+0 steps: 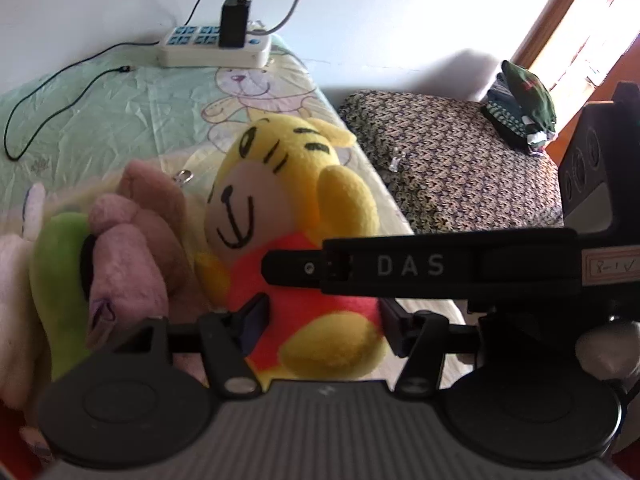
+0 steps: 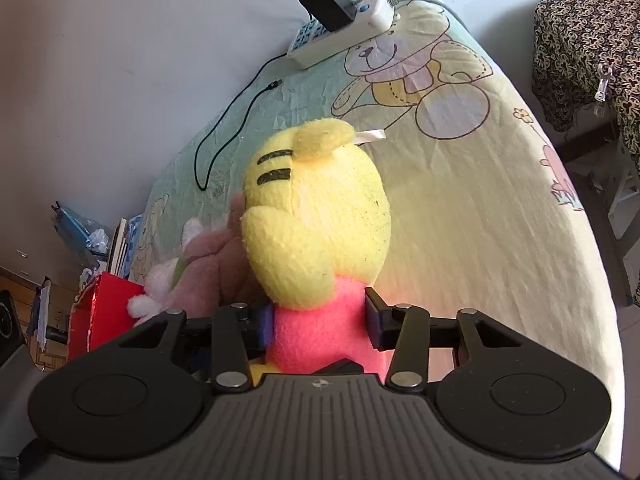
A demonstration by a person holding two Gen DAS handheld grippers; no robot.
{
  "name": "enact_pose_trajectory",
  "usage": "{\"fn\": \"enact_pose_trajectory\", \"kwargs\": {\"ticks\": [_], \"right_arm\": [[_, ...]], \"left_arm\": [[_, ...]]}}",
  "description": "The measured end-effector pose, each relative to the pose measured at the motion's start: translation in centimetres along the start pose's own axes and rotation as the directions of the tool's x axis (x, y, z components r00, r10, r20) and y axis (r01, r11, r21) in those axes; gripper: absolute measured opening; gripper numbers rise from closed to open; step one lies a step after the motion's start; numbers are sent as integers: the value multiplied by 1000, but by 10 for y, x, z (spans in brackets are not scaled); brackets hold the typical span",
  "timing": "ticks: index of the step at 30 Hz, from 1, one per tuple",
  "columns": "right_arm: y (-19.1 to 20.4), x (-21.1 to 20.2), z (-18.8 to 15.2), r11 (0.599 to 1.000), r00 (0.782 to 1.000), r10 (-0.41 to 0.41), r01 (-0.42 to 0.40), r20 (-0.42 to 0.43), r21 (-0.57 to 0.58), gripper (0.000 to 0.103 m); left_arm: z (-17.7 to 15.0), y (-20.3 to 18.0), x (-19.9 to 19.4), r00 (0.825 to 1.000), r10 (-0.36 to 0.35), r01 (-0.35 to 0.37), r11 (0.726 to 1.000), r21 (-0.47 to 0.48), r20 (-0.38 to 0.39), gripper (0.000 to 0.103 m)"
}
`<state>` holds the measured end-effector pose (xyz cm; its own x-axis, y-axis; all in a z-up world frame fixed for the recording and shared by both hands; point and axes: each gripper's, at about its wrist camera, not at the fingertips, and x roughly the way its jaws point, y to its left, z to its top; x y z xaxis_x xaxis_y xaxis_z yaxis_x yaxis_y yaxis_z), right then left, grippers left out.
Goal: Organize objects
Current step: 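Carry the yellow tiger plush in the right gripper toward the red box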
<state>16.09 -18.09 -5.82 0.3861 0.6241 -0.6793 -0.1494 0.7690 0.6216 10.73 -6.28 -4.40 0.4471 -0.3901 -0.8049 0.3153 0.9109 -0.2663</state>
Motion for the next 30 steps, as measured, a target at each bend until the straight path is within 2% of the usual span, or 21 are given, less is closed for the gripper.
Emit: {"fn": "enact_pose_trajectory", "kwargs": {"ticks": [7, 11, 17, 20, 26, 30], "right_arm": [[7, -39, -17, 999, 998, -14, 16, 57, -28, 45], [14, -65, -38, 997, 996, -37, 42, 79, -61, 45], [32, -91, -63, 994, 994, -39, 49, 100, -101, 46], [46, -97, -75, 989, 993, -33, 49, 111, -143, 46], [79, -97, -95, 972, 994, 18, 9, 111, -236, 46], [108, -88, -101, 959, 992, 59, -27, 107, -282, 46]], "left_arm": [[-13, -27, -27, 998, -56, 53, 996, 74, 33, 57], [-30, -44, -48, 995, -95, 89, 987, 137, 39, 57], [-54, -54, -81, 988, -141, 128, 976, 178, 62, 56], [-67, -54, -101, 986, -145, 127, 974, 187, 85, 56], [-92, -40, -137, 985, -100, 77, 984, 160, 141, 56], [-103, -22, -165, 979, -67, 42, 990, 132, 195, 56]]}}
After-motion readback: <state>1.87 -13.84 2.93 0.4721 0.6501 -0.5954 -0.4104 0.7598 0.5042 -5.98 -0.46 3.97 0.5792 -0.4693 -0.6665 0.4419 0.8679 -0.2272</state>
